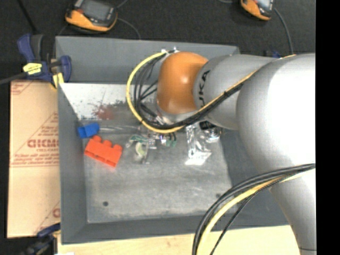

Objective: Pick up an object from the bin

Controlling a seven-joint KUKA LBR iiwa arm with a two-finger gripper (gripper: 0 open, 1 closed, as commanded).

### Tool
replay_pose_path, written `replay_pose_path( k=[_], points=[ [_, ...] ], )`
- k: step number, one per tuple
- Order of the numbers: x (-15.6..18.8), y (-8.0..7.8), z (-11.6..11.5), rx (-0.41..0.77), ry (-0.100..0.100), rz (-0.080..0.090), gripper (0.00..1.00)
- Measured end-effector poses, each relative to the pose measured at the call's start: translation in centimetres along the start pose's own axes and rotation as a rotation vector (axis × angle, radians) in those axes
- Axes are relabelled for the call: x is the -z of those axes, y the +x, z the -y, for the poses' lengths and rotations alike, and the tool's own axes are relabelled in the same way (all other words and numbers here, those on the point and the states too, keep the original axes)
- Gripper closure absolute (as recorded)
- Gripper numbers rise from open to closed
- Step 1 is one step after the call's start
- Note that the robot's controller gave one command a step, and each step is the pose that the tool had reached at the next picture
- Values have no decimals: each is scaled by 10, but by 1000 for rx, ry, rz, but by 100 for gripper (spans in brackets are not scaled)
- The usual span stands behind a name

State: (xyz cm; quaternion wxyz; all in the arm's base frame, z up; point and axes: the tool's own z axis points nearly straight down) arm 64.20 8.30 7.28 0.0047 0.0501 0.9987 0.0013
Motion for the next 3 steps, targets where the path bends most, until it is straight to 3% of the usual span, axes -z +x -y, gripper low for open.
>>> replay_pose_path(
  k=[1, 2, 3],
  points=[
    [2, -2, 0, -2, -2, 4, 100],
    [47, -5, 0, -4, 0, 0, 100],
    [71, -7, 0, -7, 1, -2, 100]
  ],
)
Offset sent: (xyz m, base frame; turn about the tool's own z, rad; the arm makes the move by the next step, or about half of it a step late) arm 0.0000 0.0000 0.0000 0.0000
